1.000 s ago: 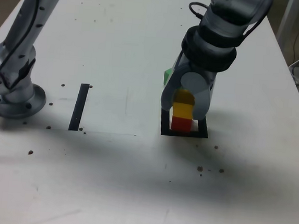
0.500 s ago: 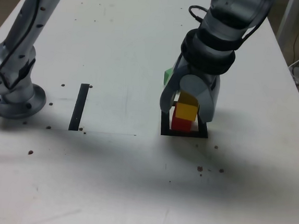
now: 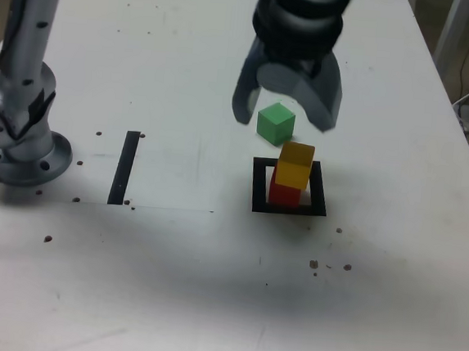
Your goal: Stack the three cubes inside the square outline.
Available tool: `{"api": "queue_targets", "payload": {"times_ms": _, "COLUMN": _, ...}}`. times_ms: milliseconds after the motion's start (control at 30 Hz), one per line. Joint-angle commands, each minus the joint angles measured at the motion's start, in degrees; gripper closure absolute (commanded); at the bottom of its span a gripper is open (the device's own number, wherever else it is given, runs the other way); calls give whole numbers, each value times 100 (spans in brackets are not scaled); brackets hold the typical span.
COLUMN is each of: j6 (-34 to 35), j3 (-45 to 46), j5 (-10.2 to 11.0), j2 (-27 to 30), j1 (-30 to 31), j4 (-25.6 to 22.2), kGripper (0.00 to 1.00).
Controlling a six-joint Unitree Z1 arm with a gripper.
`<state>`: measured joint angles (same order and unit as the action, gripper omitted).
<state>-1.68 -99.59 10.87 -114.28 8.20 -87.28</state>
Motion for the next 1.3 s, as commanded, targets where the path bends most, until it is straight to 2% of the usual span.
{"api": "queue_targets", "payload": {"times_ms": 0, "j6": -94, "j3": 55, "j5": 57, "j2": 148, "j1": -120, "j4": -58, "kGripper": 0}}
{"api": "queue_targets", "payload": {"times_ms": 167, "j6": -292, "j3": 237, "j5": 88, "j2": 204, "j1": -534, "j4": -81, "kGripper": 0}}
{"api": "queue_targets", "payload": {"times_ms": 267, "j6": -230, "j3": 280, "j5": -12, "j2": 101, "j1": -806, "j4": -45, "kGripper": 0}}
{"api": "queue_targets", "payload": {"times_ms": 467, "j6": 478, "j3": 300, "j5": -433, "j2": -226, "j1": -1298, "j4": 147, "kGripper": 0}}
{"api": "queue_targets", "payload": {"times_ms": 633, "j6": 1141, "j3": 327, "j5": -539, "j2": -390, "j1": -1521, "j4": 252, "kGripper": 0}}
{"api": "queue_targets", "payload": {"times_ms": 767, "j6": 1372, "j3": 334, "j5": -594, "j2": -496, "j1": -1709, "j4": 307, "kGripper": 0}}
{"api": "queue_targets", "payload": {"times_ms": 1000, "j6": 1389, "j3": 377, "j5": -803, "j2": -681, "j1": -1965, "j4": 363, "kGripper": 2}}
{"api": "queue_targets", "payload": {"times_ms": 1267, "j6": 1085, "j3": 304, "j5": -1042, "j2": -1047, "j1": -2199, "j4": 516, "kGripper": 5}}
